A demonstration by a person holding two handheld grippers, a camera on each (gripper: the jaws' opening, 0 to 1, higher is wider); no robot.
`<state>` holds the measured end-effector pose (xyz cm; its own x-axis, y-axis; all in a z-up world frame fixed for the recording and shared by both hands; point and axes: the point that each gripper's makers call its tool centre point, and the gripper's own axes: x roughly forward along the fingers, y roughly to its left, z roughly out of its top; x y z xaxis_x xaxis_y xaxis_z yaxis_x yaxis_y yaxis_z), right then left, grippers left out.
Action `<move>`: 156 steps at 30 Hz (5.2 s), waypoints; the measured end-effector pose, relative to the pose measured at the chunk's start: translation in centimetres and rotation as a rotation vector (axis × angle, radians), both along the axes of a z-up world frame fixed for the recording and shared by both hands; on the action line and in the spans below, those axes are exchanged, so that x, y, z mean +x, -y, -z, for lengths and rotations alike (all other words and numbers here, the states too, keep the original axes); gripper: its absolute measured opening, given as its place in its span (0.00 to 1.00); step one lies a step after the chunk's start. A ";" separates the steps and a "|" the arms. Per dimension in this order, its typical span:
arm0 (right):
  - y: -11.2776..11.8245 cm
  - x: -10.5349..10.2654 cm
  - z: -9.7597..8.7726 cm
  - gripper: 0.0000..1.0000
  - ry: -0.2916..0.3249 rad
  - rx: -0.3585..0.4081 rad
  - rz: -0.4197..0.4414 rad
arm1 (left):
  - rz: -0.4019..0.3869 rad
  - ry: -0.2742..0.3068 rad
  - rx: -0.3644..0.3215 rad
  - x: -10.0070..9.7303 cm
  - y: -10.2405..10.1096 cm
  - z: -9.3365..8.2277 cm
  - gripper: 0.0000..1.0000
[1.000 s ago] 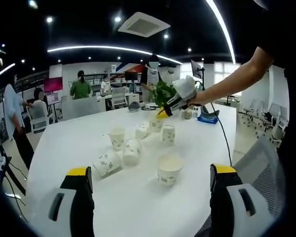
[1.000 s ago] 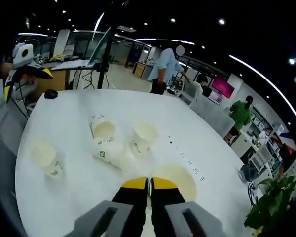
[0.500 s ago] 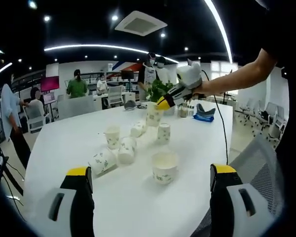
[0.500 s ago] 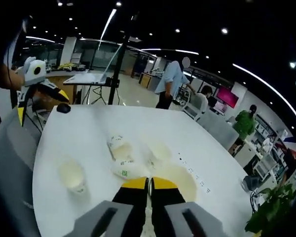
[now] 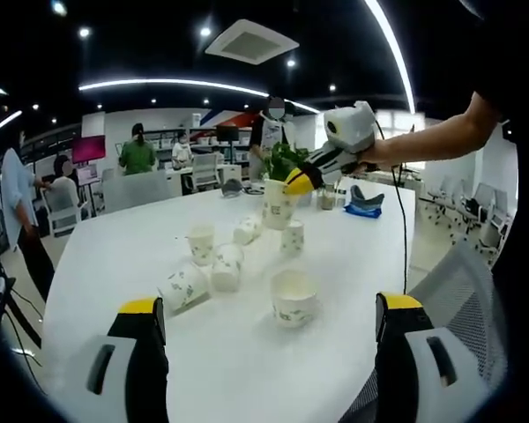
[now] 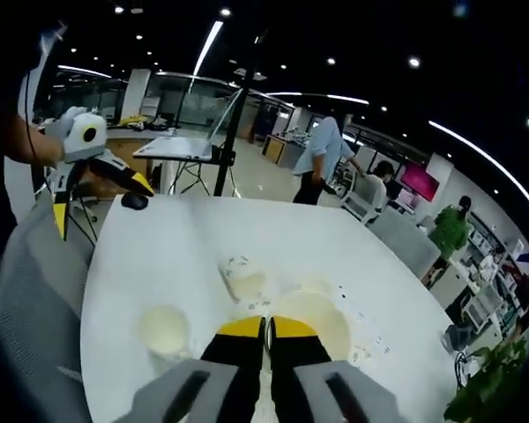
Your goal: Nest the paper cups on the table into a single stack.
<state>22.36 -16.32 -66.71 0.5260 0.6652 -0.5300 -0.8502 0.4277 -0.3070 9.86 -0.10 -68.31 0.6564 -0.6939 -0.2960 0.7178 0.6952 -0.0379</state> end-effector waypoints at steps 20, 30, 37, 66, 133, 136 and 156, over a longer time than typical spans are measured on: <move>-4.5 -7.0 0.0 0.00 -0.076 0.042 -0.105 | 0.012 0.001 -0.016 -0.5 -0.3 -0.2 0.99; -6.0 -8.9 1.6 0.00 -0.115 0.034 -0.142 | 0.014 0.004 -0.021 -0.8 -0.2 -0.3 0.99; -6.8 -9.6 3.9 0.00 -0.141 0.000 -0.157 | 0.013 0.004 -0.026 -0.8 -0.1 -0.4 0.99; -8.3 -9.9 10.3 0.00 -0.281 -0.009 -0.121 | -0.007 -0.001 -0.014 -1.4 -1.1 -0.1 0.99; -6.2 2.5 3.5 0.19 -0.116 0.066 -0.068 | -0.020 -0.014 -0.019 -0.8 -2.1 -0.2 0.99; -6.1 3.5 3.5 0.20 -0.106 0.072 -0.056 | -0.019 -0.017 -0.018 -0.7 -2.1 -0.2 0.99; -7.0 8.5 4.1 0.21 -0.062 0.065 -0.029 | 0.000 -0.030 -0.011 -0.3 -2.1 -0.3 0.99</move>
